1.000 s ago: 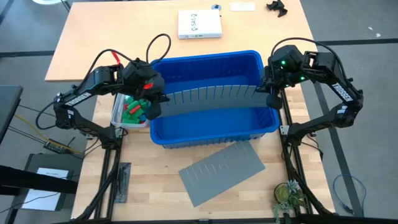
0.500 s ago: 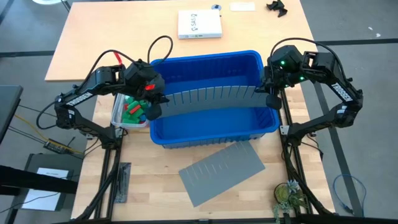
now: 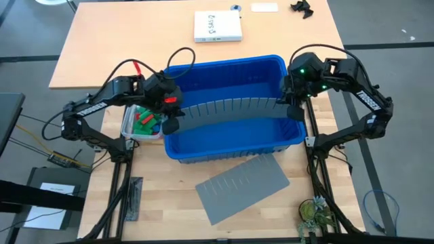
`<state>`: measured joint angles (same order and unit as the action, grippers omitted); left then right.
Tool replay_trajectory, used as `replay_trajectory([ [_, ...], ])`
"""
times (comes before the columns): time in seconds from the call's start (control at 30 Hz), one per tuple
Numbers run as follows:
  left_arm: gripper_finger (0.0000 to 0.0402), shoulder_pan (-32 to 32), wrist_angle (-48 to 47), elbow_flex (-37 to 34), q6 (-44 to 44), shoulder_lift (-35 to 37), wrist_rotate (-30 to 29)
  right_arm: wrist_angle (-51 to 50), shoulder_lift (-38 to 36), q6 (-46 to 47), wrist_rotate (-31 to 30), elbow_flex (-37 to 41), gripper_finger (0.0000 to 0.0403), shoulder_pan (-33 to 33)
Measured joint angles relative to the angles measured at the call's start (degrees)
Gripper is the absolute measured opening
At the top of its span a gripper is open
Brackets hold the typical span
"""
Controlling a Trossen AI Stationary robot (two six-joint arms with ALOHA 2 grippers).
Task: Sort blocks
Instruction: Assemble the blue bin using bin divider
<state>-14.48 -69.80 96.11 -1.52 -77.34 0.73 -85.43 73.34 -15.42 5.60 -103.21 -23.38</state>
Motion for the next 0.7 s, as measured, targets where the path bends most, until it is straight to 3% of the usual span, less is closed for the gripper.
replay_trajectory([
  [0.27, 0.0021, 0.0, 0.4, -0.6, -1.1, -0.1, -0.1, 0.2, 0.0, -0.1, -0.4, 4.7, 0.0, 0.0],
  [0.7, 0.0021, 0.0, 4.8, -10.2, -3.0, 0.0, 0.0, 4.1, 0.0, -1.3, -1.3, 13.5, 0.0, 0.0],
])
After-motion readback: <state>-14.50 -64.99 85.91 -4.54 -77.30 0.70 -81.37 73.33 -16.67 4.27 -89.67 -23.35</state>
